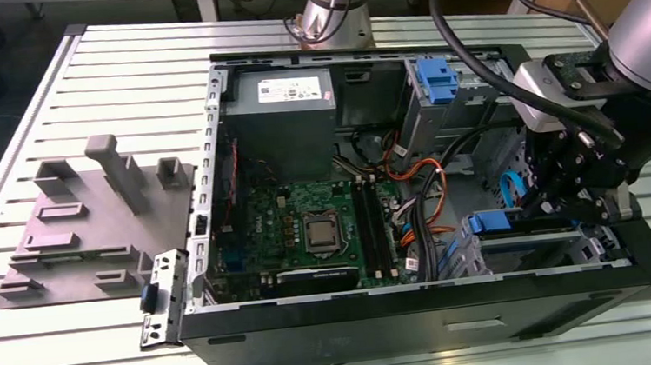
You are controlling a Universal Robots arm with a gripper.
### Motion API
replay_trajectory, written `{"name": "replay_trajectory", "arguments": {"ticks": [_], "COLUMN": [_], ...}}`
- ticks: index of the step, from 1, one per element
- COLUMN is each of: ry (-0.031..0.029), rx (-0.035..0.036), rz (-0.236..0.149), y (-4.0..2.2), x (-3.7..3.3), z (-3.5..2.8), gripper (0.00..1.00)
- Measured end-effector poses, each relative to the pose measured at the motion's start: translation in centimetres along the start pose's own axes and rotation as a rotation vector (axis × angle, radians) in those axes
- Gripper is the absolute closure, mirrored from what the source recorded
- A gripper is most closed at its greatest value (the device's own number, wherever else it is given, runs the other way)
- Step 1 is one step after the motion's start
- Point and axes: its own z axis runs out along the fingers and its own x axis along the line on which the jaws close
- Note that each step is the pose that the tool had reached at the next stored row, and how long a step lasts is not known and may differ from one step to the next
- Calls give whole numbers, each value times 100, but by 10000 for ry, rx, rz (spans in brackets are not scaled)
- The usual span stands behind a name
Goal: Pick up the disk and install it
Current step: 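Insert the first disk wire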
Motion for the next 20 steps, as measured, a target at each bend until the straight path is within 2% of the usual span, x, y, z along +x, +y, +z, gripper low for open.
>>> {"name": "replay_trajectory", "arguments": {"ticks": [14, 16, 17, 20], "ry": [-5, -6, -5, -2], "rx": [0, 1, 0, 0], "rz": [0, 0, 0, 0], "y": [0, 0, 0, 0], "x": [0, 0, 1, 1], "z": [23, 24, 24, 23], "gripper": [84, 83, 77, 77]}}
